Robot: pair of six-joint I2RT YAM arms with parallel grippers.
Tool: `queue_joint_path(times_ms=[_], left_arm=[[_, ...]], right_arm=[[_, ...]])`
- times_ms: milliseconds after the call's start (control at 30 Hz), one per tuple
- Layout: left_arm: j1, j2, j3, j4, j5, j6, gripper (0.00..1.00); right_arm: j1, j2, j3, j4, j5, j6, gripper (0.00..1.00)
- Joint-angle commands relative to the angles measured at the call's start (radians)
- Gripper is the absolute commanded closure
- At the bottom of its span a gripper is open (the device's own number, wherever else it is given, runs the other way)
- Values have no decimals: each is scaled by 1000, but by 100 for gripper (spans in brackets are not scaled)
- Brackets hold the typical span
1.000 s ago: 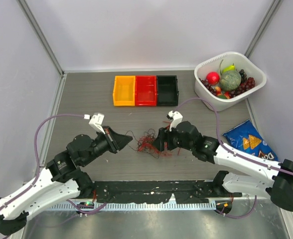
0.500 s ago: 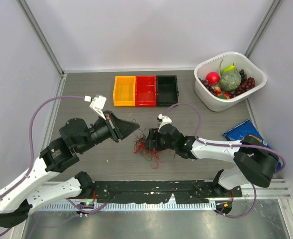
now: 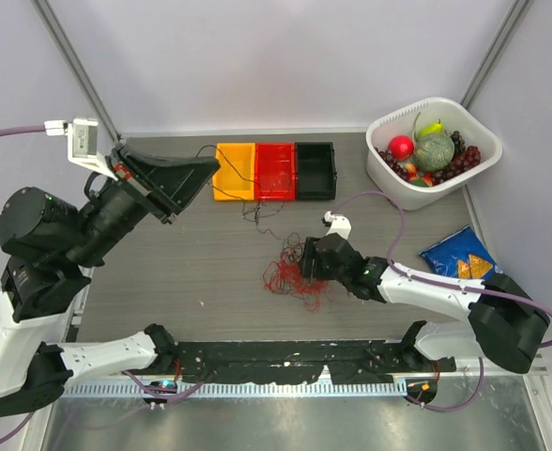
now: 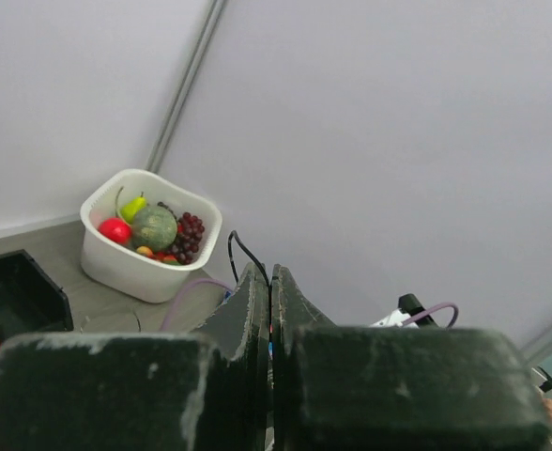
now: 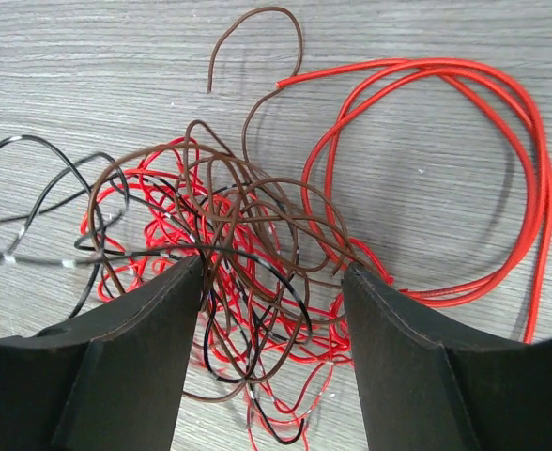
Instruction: Untangle the cables
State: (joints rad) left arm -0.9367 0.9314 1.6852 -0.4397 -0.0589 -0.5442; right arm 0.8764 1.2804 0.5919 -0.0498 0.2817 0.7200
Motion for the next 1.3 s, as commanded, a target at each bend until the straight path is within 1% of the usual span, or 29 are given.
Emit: queue_joint_path(times_ms=[0, 100, 200, 267, 333, 367, 400, 433, 467, 500, 600, 633, 700, 733, 833, 900, 1000, 1133, 1167, 1200, 1233, 1267], left_arm=[[-4, 56, 40, 2, -36, 55, 100], [-4, 70, 85, 21, -18, 53, 100], [-4, 72, 81, 10, -24, 59, 100], [-4, 70, 48, -20, -53, 59, 100], [-4, 57, -8, -36, -77, 50, 100], [-5, 43, -39, -31, -82, 41, 100], [-4, 29, -79, -15, -81, 30, 100], [-4, 12, -119, 8, -75, 12, 100], [-4, -3, -163, 37, -70, -5, 100], [-4, -20, -214, 64, -62, -22, 100], [-4, -52, -268, 102, -47, -52, 100], [-4, -57, -268, 104, -50, -54, 100], [-4, -60, -256, 92, -64, -53, 100], [-4, -63, -245, 81, -70, -54, 100], [-4, -72, -228, 79, -56, -71, 100], [-4, -83, -222, 84, -48, -80, 100], [-5, -88, -197, 69, -55, -79, 100], [-4, -86, -173, 68, -56, -74, 100], [-4, -85, -170, 73, -55, -74, 100], [-4, -85, -170, 78, -55, -73, 100], [-4, -83, -168, 81, -55, -71, 100], [-4, -82, -167, 81, -59, -71, 100]], right_arm=[[-8, -35, 22, -62, 59, -68, 33], [-11, -15, 48, -111, 62, -88, 32], [-11, -29, 71, -153, 70, -114, 30], [-10, -74, 85, -174, 41, -169, 30], [7, -154, 91, -179, -7, -246, 29], [18, -229, 94, -170, -18, -305, 28], [42, -266, 92, -162, -42, -330, 27], [55, -345, 92, -136, -58, -382, 27], [65, -377, 85, -115, -96, -402, 27], [65, -441, 74, -63, -131, -433, 26], [64, -498, 34, 43, -234, -453, 25], [64, -487, 29, 126, -266, -446, 25], [64, -449, 16, 216, -343, -426, 25], [65, -419, 6, 243, -354, -418, 25], [64, -343, -15, 391, -381, -375, 26], [68, -287, -12, 441, -409, -357, 27], [75, -236, -15, 465, -378, -338, 27], [76, -224, -55, 525, -323, -307, 27], [79, -228, -67, 522, -285, -301, 27], [81, -243, -69, 490, -226, -280, 27], [81, -256, -66, 448, -107, -269, 27], [81, -279, -54, 341, 10, -251, 26]])
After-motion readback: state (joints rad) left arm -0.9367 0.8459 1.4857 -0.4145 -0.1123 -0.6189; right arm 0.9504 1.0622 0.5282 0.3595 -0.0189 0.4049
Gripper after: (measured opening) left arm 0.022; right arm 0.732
